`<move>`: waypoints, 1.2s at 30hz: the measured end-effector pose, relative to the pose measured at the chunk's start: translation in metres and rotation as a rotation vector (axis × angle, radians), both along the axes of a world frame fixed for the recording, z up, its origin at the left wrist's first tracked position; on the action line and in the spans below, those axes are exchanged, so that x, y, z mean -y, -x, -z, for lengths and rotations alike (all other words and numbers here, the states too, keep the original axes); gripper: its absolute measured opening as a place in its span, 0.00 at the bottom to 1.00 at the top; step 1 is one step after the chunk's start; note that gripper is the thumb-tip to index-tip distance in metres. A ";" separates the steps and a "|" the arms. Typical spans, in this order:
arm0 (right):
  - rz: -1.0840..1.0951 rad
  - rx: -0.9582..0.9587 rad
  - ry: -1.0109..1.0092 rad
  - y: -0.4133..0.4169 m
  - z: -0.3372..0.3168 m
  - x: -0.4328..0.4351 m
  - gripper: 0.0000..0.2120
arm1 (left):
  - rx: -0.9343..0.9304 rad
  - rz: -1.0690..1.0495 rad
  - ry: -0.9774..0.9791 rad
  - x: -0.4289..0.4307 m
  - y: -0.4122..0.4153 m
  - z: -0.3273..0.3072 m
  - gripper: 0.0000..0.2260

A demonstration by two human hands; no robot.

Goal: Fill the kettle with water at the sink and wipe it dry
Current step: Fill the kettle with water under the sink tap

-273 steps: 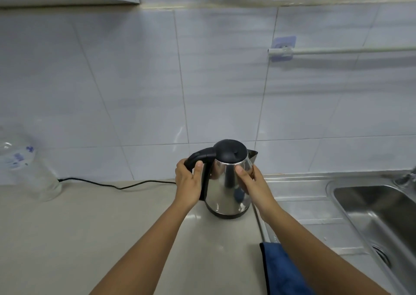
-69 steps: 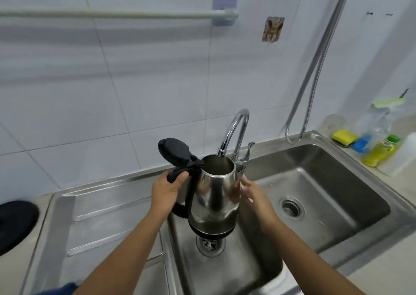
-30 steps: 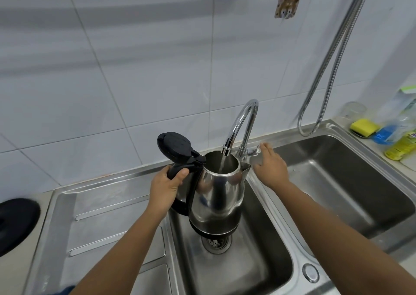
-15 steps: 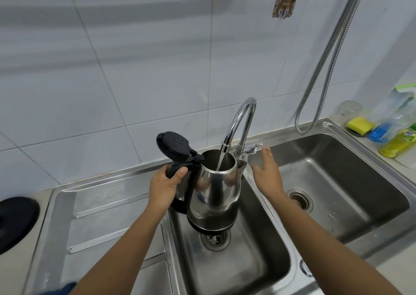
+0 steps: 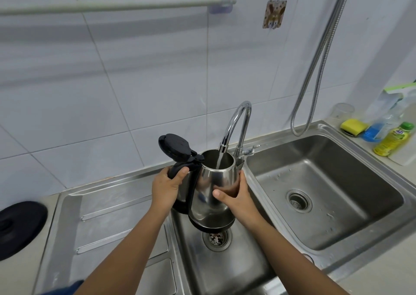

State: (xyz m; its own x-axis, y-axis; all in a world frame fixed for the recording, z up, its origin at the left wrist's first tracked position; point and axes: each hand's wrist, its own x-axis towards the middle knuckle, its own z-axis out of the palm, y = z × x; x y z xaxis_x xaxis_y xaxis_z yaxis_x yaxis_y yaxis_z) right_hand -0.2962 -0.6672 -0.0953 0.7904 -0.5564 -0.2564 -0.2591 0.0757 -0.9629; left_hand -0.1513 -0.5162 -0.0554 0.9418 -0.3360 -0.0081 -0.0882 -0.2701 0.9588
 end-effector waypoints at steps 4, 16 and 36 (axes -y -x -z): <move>-0.010 0.001 0.012 -0.004 0.001 0.000 0.70 | 0.004 -0.003 -0.016 -0.001 0.000 -0.001 0.11; -0.010 0.056 0.040 -0.012 0.002 0.004 0.74 | 0.004 -0.012 -0.011 -0.001 -0.004 -0.004 0.10; -0.085 0.036 -0.016 -0.006 0.013 0.026 0.68 | -0.017 -0.016 0.001 0.006 0.006 -0.004 0.09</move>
